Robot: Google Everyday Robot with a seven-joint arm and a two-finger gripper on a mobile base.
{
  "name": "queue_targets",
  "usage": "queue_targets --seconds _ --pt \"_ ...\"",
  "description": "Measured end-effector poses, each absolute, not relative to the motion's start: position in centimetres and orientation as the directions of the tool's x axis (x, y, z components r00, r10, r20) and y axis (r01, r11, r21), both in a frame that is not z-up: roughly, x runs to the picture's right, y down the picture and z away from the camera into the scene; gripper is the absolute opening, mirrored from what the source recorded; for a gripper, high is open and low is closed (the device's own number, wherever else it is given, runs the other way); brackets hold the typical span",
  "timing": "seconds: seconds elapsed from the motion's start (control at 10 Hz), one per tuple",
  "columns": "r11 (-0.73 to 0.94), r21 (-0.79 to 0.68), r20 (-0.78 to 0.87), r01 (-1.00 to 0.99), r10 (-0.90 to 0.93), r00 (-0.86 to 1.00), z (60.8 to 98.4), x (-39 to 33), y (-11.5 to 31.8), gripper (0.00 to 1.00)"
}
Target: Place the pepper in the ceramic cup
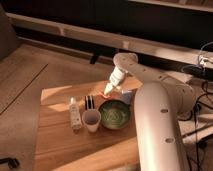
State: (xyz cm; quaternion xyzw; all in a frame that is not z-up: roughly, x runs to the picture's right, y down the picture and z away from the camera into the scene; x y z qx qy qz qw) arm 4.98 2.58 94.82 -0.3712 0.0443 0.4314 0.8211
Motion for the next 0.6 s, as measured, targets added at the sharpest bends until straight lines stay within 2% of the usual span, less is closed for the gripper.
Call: queue_targets --seconds 0.6 --pt "0.405 -0.605 -0.474 -0.685 0.508 0.719 96.5 2.6 5.2 0.65"
